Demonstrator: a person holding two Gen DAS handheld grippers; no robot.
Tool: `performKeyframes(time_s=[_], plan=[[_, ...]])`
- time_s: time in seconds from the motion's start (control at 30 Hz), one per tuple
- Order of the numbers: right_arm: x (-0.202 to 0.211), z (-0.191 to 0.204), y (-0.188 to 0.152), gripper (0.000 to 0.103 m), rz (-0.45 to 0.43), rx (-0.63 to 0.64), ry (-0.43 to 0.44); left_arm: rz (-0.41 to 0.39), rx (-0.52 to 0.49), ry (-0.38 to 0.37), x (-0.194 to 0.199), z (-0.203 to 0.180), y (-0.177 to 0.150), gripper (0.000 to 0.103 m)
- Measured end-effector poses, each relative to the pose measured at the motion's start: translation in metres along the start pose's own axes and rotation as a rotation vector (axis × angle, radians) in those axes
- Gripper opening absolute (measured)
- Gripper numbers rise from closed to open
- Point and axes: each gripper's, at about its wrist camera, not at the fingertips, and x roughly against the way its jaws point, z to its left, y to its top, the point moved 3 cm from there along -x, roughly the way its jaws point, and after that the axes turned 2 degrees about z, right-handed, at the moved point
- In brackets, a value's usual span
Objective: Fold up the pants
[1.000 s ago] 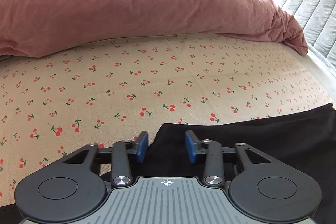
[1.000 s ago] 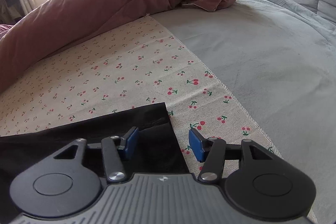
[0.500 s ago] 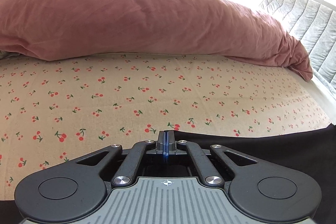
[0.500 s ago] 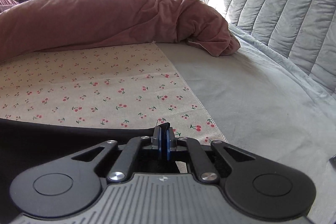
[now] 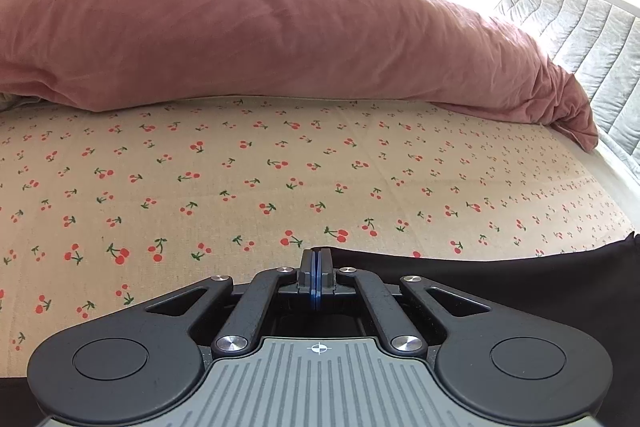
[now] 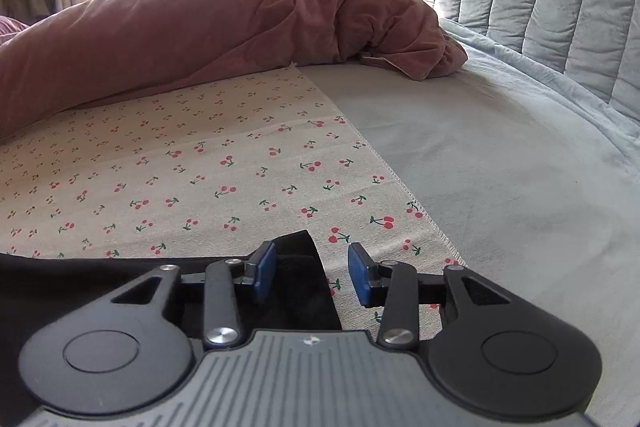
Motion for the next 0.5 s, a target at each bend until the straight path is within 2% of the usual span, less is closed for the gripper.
performKeyframes(time_s=[0.07, 0.1, 0.23, 0.3, 0.33, 0.4, 0.5], plan=[[-0.004, 0.016, -0.007, 0.000, 0.031, 0.128, -0.058, -0.008, -0.010, 0.000, 0.002, -0.001, 0.000, 0.000], [0.000, 0.023, -0.009, 0.000, 0.006, 0.179, -0.084, -0.016, -0.008, 0.002, 0.005, -0.002, 0.000, 0.000], [0.040, 0.026, 0.003, 0.000, -0.205, 0.162, -0.108, -0.074, -0.019, 0.011, 0.021, -0.010, 0.001, 0.000], [0.047, 0.030, 0.010, 0.000, -0.231, 0.192, -0.128, -0.103, -0.030, 0.024, 0.028, -0.013, 0.002, 0.000], [0.047, 0.030, 0.013, 0.000, -0.231, 0.194, -0.132, -0.108, -0.033, 0.034, 0.027, -0.014, 0.003, 0.000], [0.029, 0.025, 0.016, 0.000, -0.175, 0.159, -0.134, -0.085, -0.044, 0.065, 0.018, -0.015, 0.001, 0.000], [-0.016, 0.014, 0.005, 0.000, -0.029, 0.120, -0.237, -0.010, -0.039, 0.211, -0.008, -0.016, -0.006, 0.000]])
